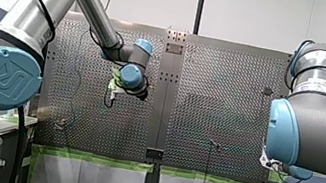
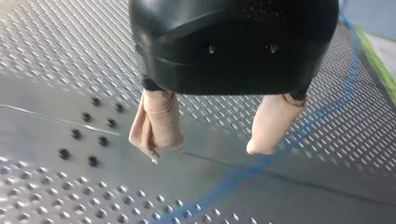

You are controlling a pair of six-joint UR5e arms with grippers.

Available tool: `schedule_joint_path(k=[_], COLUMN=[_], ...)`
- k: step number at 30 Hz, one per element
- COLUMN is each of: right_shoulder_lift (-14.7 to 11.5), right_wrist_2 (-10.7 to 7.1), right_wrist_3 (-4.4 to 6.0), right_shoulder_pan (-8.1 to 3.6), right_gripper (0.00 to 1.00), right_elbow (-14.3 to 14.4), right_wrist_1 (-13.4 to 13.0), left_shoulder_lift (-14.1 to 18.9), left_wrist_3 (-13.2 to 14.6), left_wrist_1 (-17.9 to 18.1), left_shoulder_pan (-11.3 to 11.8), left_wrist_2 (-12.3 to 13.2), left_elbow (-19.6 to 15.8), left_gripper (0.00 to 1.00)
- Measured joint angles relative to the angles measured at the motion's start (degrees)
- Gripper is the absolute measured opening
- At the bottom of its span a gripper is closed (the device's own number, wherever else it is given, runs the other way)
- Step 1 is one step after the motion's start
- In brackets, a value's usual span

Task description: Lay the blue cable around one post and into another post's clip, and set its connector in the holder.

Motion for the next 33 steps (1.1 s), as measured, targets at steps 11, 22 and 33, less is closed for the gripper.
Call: schedule_joint_path(k=[11, 22, 33], right_shoulder_lift=[0.0, 0.0, 0.0], right_wrist_2=[0.00, -0.04, -0.17], right_wrist_3=[-0.13, 0.08, 0.25], right_shoulder_pan=[0.26, 0.41, 0.42], right_gripper=[0.00, 0.00, 0.00], right_elbow=[0.0, 0.0, 0.0], right_wrist_1=[0.2, 0.0, -0.1], left_shoulder_lift=[5.0, 10.3, 16.5], left_wrist_3=[-5.0, -7.0, -5.5], left_wrist_1=[2.8, -2.1, -3.9], left_shoulder_pan=[0.3, 0.2, 1.4], left_wrist_2=[2.5, -2.5, -8.8], left_elbow=[-5.0, -10.0, -8.3], left_gripper=[1.00, 1.00, 1.00])
